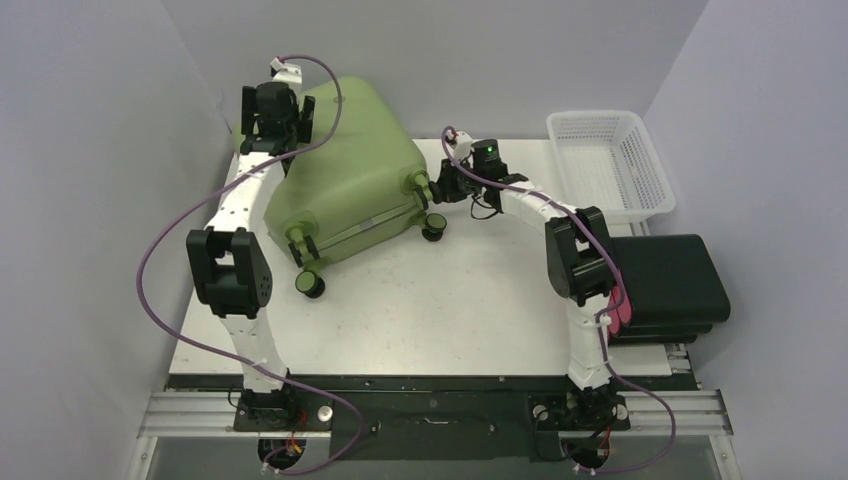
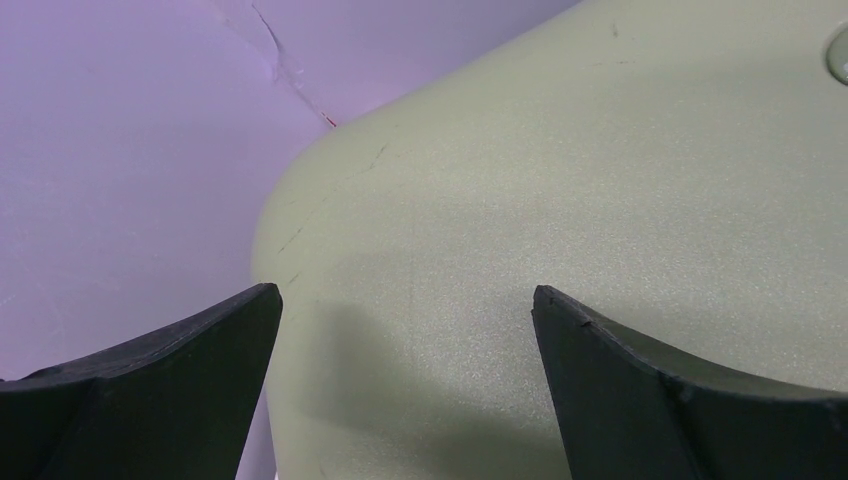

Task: Open, take out, and arrange the luggage
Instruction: Unzip the luggage at the center of the board.

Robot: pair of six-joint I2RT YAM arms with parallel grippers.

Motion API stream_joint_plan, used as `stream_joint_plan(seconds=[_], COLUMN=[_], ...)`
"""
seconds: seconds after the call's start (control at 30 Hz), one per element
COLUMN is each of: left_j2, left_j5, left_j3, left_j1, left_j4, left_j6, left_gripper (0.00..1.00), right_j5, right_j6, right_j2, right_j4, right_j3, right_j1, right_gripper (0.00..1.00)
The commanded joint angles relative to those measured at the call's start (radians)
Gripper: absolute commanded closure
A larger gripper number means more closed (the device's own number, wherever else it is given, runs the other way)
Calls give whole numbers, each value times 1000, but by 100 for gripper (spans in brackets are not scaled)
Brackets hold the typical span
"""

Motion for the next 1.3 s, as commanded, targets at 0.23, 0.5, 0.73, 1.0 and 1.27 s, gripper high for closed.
stream_joint_plan(seconds=[0.23,0.5,0.73,1.0,1.27], left_j2=[185,99,-32,27,127], left_j5=[63,396,621,713,540], left_j3=[102,261,101,88,160], left_j1=[-61,-295,-533,-563,-560], left_j4=[-356,-458,-462,-516,-657], left_j6=[129,299,522,631,684], left_gripper=[4,4,4,4,1], right_j5=[47,10,-81,-164,-178], right_j6=[-74,23,133,262,267], right_j2=[-87,-71,-43,9,13], right_j4=[253,293,361,434,418], right_j3=[-146,-138,-135,-98,-86], right_j1=[108,87,31,-18,-43], right_gripper=[100,100,100,100,100])
